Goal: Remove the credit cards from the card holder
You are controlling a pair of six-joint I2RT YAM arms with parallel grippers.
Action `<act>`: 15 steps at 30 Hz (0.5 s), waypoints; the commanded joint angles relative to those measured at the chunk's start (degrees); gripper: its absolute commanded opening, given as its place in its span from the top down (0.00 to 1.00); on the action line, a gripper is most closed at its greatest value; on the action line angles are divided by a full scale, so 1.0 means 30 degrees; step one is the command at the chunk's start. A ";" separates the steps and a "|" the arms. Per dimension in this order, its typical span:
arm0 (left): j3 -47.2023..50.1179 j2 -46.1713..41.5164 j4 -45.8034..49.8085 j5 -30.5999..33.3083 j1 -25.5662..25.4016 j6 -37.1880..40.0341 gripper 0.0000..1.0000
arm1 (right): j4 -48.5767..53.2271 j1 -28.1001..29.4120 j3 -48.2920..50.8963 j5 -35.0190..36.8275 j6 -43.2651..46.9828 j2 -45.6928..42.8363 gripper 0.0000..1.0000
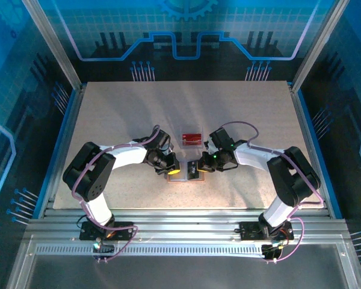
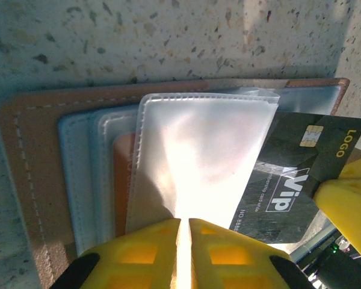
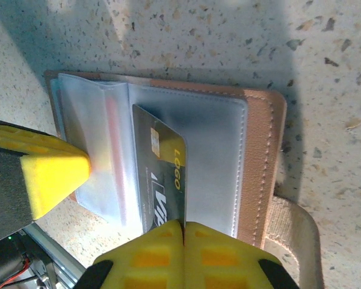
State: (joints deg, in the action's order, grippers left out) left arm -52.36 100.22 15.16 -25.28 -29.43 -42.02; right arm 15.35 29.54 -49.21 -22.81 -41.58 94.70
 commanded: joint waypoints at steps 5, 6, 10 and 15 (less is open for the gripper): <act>0.0153 -0.0398 0.0660 0.0340 0.0004 -0.0302 0.87 | -0.2010 -0.0184 0.0844 -0.1327 -0.1461 -0.0156 0.91; 0.0140 -0.0442 0.0680 0.0350 0.0015 -0.0292 0.87 | -0.2197 -0.0179 0.0911 -0.1426 -0.1587 -0.0145 0.90; 0.0003 -0.0642 0.0908 0.0333 -0.0007 -0.0283 0.87 | -0.2231 -0.0043 0.1024 -0.1463 -0.1797 -0.0289 0.88; -0.0060 -0.0859 0.1085 0.0339 0.0003 -0.0202 0.87 | -0.2029 0.0087 0.1207 -0.1391 -0.1864 -0.0538 0.87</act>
State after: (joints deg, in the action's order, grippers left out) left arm -52.36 99.53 16.23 -24.91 -29.43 -42.04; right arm 9.37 29.56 -46.68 -26.00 -46.33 94.61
